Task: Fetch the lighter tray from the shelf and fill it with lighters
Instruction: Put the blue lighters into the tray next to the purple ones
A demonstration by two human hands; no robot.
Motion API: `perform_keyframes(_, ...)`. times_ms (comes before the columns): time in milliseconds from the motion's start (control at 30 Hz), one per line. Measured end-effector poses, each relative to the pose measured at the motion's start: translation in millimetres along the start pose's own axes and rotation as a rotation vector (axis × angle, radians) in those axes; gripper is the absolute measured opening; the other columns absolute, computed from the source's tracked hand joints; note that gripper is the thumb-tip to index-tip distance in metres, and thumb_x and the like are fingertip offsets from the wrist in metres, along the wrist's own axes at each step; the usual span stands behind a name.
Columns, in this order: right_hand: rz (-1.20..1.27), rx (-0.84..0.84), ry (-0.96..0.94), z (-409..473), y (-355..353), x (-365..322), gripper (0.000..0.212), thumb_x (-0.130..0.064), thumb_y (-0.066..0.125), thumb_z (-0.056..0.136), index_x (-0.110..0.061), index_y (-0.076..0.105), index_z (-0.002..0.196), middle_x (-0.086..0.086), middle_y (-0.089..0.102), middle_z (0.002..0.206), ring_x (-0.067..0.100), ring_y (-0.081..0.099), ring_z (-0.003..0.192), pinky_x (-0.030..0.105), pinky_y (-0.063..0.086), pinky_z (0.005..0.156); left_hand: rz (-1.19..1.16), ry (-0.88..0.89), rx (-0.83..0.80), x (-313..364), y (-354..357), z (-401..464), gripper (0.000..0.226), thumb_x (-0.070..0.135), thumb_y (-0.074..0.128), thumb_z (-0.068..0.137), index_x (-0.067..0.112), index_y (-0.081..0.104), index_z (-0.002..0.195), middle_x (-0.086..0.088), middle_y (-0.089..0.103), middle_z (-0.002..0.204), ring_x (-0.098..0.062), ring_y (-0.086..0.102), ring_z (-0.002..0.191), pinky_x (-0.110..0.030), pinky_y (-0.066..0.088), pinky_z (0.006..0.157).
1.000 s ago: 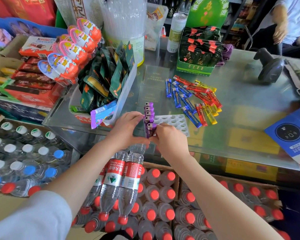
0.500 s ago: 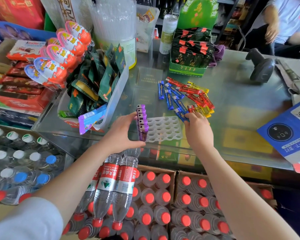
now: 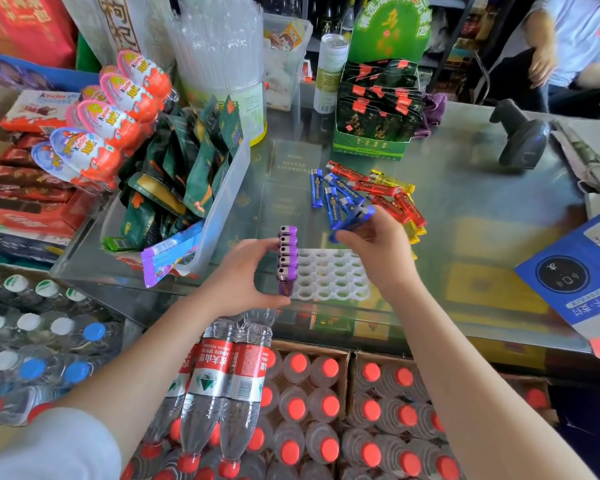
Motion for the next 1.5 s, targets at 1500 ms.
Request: perform_keyframes(1500,-0.675,-0.024,0.161,56,17,39,0.020,-0.014,0.057,0.087,-0.002,0.056,0.103,0.019,0.060,0.104,0.036,0.056,0.086,0.036,0.043,0.067,0.034,-0.026,0.051,-1,-3,1,0.088,0.062,0.063,0.047,0.026,0.044,0.126,0.017,0.045,0.112,-0.012,0.043,0.113,-0.033,0.035,0.093)
Point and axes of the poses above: each hand's wrist, its own z-axis towards the middle knuckle, its own y-axis out of the palm, x = y × z, the point moved 8 cm from there along z, towards the middle knuckle
